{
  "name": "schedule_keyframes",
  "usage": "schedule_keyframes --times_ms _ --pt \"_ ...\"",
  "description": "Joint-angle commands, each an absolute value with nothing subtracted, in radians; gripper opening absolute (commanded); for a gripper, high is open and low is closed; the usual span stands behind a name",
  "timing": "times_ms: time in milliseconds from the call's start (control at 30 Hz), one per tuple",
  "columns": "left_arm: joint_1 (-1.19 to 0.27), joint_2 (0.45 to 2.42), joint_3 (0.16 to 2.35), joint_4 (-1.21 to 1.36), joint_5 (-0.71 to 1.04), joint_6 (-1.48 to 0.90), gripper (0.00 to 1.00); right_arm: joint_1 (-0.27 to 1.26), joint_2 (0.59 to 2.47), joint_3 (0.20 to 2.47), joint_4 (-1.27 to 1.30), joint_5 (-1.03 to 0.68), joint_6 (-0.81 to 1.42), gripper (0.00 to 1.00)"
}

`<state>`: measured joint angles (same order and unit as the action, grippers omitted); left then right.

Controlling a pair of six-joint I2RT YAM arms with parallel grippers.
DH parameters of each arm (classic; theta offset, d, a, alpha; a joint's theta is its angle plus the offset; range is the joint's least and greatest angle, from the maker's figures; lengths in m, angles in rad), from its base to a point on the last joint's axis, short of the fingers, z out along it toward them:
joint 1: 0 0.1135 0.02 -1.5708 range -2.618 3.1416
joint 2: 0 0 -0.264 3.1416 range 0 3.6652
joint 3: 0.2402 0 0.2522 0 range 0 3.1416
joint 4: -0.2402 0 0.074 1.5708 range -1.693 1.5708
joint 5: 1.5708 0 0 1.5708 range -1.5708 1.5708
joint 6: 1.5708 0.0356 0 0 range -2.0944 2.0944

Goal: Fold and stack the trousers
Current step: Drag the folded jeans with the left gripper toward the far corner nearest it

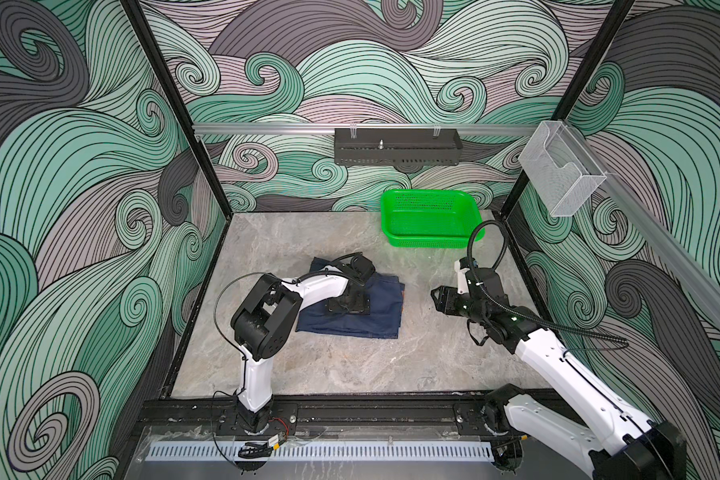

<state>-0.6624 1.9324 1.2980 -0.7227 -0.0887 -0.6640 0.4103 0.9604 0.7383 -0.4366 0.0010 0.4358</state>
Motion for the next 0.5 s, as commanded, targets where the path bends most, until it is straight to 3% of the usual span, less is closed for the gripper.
schedule_keyframes --times_ms 0,467 --pt "-0.59 1.989 1.248 -0.769 -0.118 -0.656 0.97 0.405 0.963 0.742 -0.415 0.022 0.422 0.66" --pt "-0.232 2.027 1.447 -0.964 -0.159 -0.383 0.98 0.388 0.958 0.765 -0.39 0.005 0.43 0.65"
